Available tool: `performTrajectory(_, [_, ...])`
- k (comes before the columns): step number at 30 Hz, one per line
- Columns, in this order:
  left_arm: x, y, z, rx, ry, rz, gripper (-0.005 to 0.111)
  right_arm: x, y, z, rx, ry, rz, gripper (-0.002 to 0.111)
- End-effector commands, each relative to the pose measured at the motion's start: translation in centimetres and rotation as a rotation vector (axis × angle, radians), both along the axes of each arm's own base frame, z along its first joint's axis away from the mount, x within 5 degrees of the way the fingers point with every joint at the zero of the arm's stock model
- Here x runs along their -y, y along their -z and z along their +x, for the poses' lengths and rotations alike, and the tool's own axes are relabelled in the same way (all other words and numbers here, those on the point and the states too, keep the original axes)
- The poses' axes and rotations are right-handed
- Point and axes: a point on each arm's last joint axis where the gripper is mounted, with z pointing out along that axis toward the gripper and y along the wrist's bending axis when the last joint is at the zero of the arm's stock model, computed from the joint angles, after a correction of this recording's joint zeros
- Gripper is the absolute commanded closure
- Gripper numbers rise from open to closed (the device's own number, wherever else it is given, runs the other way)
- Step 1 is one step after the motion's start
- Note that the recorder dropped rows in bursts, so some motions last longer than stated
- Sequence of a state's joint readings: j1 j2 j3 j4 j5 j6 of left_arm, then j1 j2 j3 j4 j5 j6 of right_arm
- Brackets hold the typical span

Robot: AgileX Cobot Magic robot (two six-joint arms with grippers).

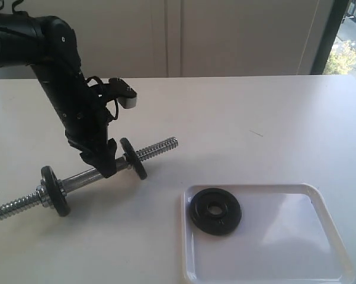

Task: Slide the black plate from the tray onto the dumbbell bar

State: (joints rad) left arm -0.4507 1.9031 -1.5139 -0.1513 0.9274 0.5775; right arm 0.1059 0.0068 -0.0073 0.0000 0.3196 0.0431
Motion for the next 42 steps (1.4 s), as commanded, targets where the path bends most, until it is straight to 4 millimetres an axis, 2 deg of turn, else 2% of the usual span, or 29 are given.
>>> performTrajectory(1, [0.0,0.5,0.2,0.013,0.012,0.022,0.042,0.0,0.1,0.0,0.011,-0.005,-0.003,0.108])
performTrajectory(14, [0.1,3.2,1.0,-0.005,0.048,0.071,0.042,0.0,0.1,0.0,0.011,-0.005,-0.003,0.108])
performTrajectory(29, [-0.1,4.6,0.9,0.021,0.033,0.069,0.042,0.0,0.1,0.0,0.013,-0.005,-0.002,0.108])
performTrajectory(42, [0.0,4.6,1.1,0.043,0.023,0.05,0.042,0.0,0.1,0.0,0.013,-0.005,-0.002,0.108])
